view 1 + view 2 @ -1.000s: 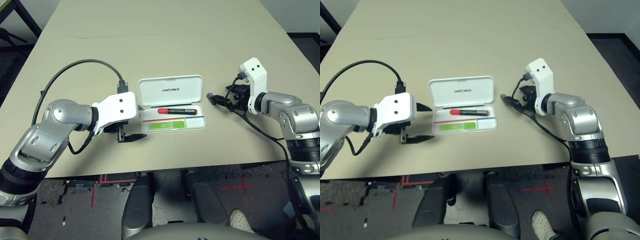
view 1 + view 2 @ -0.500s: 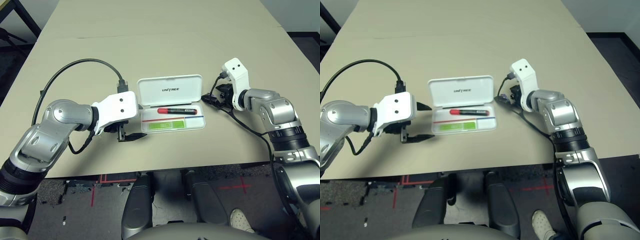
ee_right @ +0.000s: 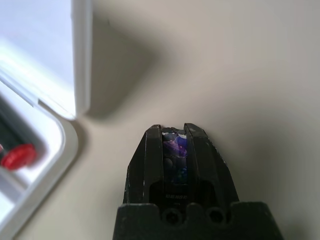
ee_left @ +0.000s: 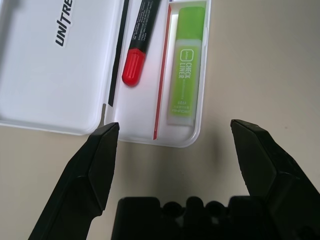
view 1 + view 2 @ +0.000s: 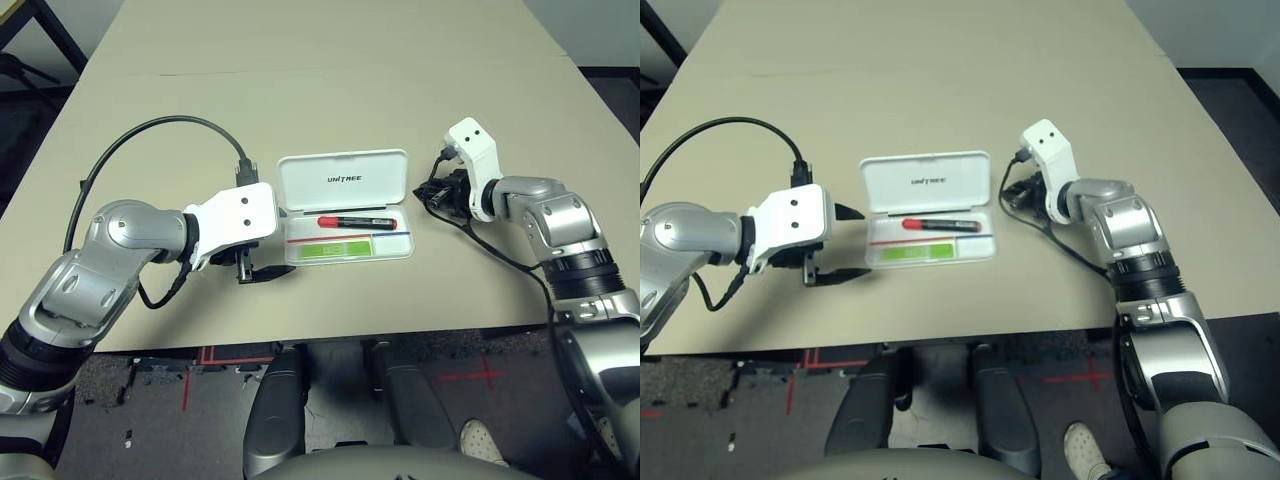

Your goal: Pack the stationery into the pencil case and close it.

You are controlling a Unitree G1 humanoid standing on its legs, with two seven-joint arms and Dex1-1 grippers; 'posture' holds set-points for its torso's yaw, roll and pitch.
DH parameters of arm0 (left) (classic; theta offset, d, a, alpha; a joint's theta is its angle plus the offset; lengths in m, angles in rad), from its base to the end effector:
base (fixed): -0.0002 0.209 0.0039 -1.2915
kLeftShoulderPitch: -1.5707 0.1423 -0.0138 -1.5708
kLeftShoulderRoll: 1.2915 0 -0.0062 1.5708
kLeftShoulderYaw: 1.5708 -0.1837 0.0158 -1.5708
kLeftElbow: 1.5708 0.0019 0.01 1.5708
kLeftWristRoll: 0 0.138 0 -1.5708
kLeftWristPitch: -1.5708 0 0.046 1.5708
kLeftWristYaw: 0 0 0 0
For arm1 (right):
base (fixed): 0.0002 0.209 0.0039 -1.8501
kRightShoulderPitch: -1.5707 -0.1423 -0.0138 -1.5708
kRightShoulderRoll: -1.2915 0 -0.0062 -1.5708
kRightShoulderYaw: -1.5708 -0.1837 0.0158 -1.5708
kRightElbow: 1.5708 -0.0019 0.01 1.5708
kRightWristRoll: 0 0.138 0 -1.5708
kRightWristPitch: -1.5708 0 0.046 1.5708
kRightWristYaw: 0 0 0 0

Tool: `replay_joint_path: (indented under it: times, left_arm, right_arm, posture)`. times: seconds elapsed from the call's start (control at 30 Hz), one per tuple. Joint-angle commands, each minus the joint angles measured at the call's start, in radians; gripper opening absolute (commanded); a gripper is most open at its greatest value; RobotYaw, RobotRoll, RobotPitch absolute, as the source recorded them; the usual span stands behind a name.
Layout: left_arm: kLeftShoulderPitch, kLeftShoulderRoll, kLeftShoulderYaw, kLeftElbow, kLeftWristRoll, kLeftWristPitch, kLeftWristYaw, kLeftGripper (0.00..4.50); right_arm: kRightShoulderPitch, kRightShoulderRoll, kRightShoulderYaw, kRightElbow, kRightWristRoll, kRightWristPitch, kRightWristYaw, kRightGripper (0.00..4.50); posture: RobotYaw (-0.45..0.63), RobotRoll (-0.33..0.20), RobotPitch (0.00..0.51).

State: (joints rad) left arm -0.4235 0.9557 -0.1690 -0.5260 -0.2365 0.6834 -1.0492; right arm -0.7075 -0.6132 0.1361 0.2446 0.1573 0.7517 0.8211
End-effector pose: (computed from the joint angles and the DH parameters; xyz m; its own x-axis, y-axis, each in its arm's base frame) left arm 0.2245 0.2053 0.2190 0.4213 -0.6831 -0.5965 0.8906 0.1877 0.4141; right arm 0.3094 -0.2281 0.1755 0.6776 0.5255 -0.5145 -0.6651 0.7365 -0.1236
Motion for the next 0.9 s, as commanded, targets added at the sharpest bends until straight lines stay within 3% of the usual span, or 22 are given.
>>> replay_joint_path:
  times: [0.03,0.33,0.57,0.9]
  left_arm:
    - [0.002,-0.004,-0.020,0.003,0.004,-0.011,0.000,4.50]
    - [-0.002,-0.015,-0.032,0.012,0.010,-0.019,0.004,4.50]
    - [-0.002,-0.018,-0.037,0.013,0.016,-0.023,0.014,4.50]
    - [0.007,-0.007,-0.037,0.013,0.021,-0.033,0.019,4.50]
  right_arm:
    - [0.010,-0.059,0.019,0.029,0.000,-0.081,0.111,0.36]
    - [-0.006,-0.175,0.032,0.070,0.020,-0.351,0.456,0.36]
    - [-0.046,-0.177,0.035,0.153,-0.006,-0.547,0.599,0.36]
    - [-0.125,-0.116,0.102,0.157,-0.023,-0.624,0.706,0.36]
  posture:
    - [0.07,0.000,0.214]
    - [0.06,0.000,0.214]
    - [0.07,0.000,0.211]
    - [0.08,0.000,0.211]
